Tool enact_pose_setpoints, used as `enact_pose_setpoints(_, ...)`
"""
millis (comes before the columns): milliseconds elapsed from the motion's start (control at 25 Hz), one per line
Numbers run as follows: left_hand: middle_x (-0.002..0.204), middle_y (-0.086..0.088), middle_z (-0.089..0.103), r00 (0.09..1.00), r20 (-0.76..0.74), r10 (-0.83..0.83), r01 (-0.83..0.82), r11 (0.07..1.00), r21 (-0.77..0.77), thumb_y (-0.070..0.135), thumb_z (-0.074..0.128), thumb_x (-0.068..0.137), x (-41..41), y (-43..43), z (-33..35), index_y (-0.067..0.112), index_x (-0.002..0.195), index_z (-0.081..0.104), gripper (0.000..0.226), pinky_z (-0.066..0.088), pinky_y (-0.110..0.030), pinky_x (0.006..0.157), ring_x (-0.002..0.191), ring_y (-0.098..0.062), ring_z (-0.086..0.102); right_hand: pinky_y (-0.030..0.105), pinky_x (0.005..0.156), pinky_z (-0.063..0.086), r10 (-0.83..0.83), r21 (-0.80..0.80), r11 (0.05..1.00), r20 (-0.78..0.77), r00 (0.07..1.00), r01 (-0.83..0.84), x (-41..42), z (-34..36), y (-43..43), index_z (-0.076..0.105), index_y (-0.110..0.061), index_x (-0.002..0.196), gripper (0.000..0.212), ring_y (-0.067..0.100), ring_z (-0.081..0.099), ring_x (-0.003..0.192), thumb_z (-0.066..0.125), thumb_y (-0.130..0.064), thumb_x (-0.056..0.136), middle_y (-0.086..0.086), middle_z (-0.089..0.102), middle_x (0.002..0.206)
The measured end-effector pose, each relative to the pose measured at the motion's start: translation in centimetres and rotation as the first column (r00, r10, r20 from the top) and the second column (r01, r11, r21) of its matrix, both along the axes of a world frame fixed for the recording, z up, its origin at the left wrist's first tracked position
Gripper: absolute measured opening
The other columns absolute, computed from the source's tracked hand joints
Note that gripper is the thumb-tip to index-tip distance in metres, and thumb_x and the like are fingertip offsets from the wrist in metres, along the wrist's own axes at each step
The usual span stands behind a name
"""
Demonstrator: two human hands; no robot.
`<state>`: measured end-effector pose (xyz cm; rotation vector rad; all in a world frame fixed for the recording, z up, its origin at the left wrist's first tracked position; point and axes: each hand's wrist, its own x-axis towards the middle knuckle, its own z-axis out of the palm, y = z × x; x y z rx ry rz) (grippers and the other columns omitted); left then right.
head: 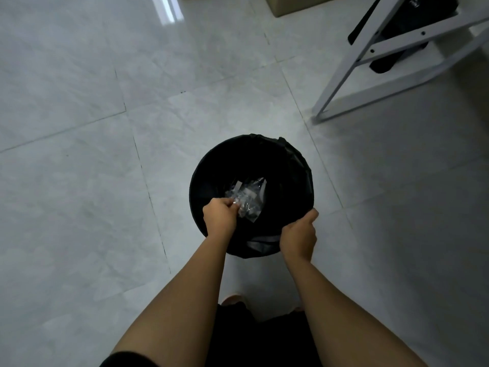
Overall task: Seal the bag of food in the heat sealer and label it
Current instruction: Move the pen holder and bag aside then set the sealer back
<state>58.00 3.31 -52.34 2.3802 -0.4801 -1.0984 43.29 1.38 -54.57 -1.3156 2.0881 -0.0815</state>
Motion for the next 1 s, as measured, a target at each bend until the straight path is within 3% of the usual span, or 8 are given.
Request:
enact_pose_setpoints(120,0.067,0.002,0.055,0.998,0.057,0.025,-0.027,0.999,0.035,0.011,0.059,0.090,-0.2,-0.1,1.5,0.008,0.075,0.068,0.018,0.036,-0.024,0.073,0.066,-0.015,0.053,0.039,0.068,0.046,0.034,0.019,0.999,0.014,0.999,-0.034,-0.1,0.9,0.0,0.018,-0.005,0.137,0.047,0.039,0.060,0.088,0.038,-0.015,0.095,0.026,0.060,0.108)
enact_pose_setpoints(240,0.105,-0.015,0.069,0.996,0.075,0.049,-0.052,0.998,0.036,0.010,0.055,0.092,0.3,0.1,5.0,0.002,0.113,0.066,0.025,0.043,-0.028,0.087,0.101,-0.031,0.060,0.041,0.074,0.044,0.070,0.041,0.997,-0.023,0.997,-0.069,0.0,4.5,0.3,0.007,-0.009,0.143,0.062,0.042,0.054,0.106,0.039,-0.035,0.096,0.023,0.043,0.133)
enact_pose_setpoints(360,0.111,-0.016,0.069,0.995,0.091,0.027,-0.026,1.000,-0.011,0.015,0.054,0.092,0.6,-0.7,11.2,0.006,0.114,0.066,0.027,0.043,-0.029,0.092,0.107,-0.030,0.060,0.044,0.080,0.047,0.182,-0.034,0.983,0.003,0.983,-0.181,0.6,10.9,0.1,0.014,-0.010,0.142,0.060,0.038,0.051,0.113,0.038,-0.039,0.095,0.019,0.041,0.137)
enact_pose_setpoints(480,0.090,-0.018,0.072,0.996,0.084,-0.004,0.014,0.993,-0.120,0.018,0.053,0.091,0.8,-2.2,20.4,0.007,0.090,0.072,0.022,0.044,-0.027,0.074,0.083,-0.028,0.063,0.044,0.081,0.046,0.167,-0.138,0.977,0.045,0.985,-0.159,2.2,20.0,-1.3,0.020,-0.009,0.141,0.056,0.036,0.050,0.115,0.035,-0.040,0.096,0.017,0.043,0.136)
enact_pose_setpoints(560,0.071,-0.020,0.067,0.996,0.086,-0.031,0.046,0.982,-0.181,0.015,0.050,0.088,0.9,-3.1,26.9,0.002,0.068,0.065,0.028,0.039,-0.027,0.061,0.063,-0.025,0.053,0.044,0.082,0.045,0.115,-0.201,0.975,0.062,0.991,-0.100,3.0,26.9,-2.7,0.023,-0.008,0.139,0.055,0.036,0.049,0.116,0.035,-0.040,0.096,0.017,0.043,0.137)
enact_pose_setpoints(720,0.064,-0.007,0.059,0.984,0.145,-0.100,0.148,0.918,-0.367,0.018,0.048,0.089,-0.1,-5.5,41.6,0.004,0.070,0.062,0.028,0.035,-0.020,0.053,0.061,-0.017,0.049,0.041,0.082,0.046,0.129,-0.388,0.919,0.122,0.984,-0.073,2.4,41.7,-6.0,0.033,-0.004,0.133,0.050,0.036,0.052,0.111,0.036,-0.038,0.096,0.021,0.047,0.131)
enact_pose_setpoints(920,0.075,-0.005,0.063,0.934,0.209,-0.290,0.357,0.725,-0.589,0.026,0.043,0.097,-6.6,-8.9,57.9,0.010,0.082,0.066,0.031,0.041,-0.025,0.066,0.074,-0.018,0.057,0.040,0.097,0.042,0.168,-0.536,0.837,0.058,0.984,-0.111,-3.3,58.9,-9.0,0.032,-0.017,0.137,0.050,0.026,0.046,0.124,0.033,-0.045,0.096,0.008,0.042,0.142)
enact_pose_setpoints(1000,0.107,-0.009,0.068,0.902,0.199,-0.384,0.423,0.686,-0.592,0.031,0.041,0.098,-9.9,-10.4,61.4,0.011,0.107,0.066,0.034,0.050,-0.030,0.086,0.101,-0.022,0.062,0.039,0.100,0.040,0.109,-0.578,0.811,-0.008,0.994,-0.094,-6.4,63.2,-9.5,0.029,-0.020,0.139,0.054,0.024,0.041,0.129,0.032,-0.050,0.095,0.005,0.037,0.146)
